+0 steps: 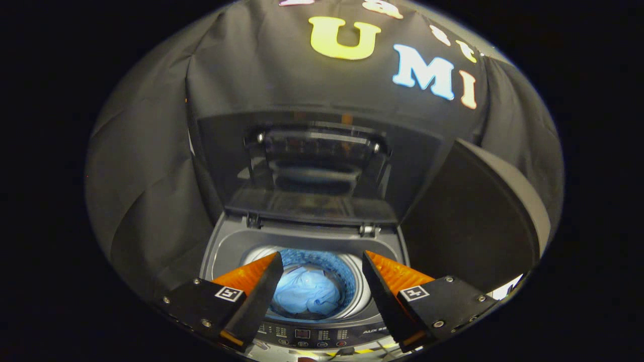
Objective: Put the clothes into the washing machine and then close the washing machine lid.
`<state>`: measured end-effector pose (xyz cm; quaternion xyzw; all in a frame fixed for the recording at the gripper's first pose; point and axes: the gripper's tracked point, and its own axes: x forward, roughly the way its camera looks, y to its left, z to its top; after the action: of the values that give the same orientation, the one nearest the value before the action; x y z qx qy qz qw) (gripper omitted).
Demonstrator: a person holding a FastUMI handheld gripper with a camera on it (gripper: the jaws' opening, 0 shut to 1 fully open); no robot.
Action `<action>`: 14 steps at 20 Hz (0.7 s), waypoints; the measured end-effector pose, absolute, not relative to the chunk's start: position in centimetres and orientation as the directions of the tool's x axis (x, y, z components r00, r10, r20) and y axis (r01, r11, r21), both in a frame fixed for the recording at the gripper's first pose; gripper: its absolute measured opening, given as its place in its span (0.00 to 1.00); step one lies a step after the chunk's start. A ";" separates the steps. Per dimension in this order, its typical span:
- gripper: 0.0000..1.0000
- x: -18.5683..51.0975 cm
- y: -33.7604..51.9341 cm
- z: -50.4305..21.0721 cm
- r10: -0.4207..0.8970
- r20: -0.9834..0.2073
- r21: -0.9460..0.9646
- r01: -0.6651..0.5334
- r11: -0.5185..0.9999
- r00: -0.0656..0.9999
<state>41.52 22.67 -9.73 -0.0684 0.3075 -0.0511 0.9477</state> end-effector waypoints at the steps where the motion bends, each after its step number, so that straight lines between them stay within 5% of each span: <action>1: 0.97 41.4 22.9 -8.3 -0.141 -0.548 -0.150 0.069 0.986 0.824; 8: 0.96 44.6 22.7 3.7 -0.188 -0.365 -0.153 0.141 0.978 0.912; 14: 0.96 51.6 21.9 6.5 -0.184 -0.387 -0.085 0.164 0.983 0.903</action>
<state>51.55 21.91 6.51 -0.0251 0.2009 -0.0894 0.9752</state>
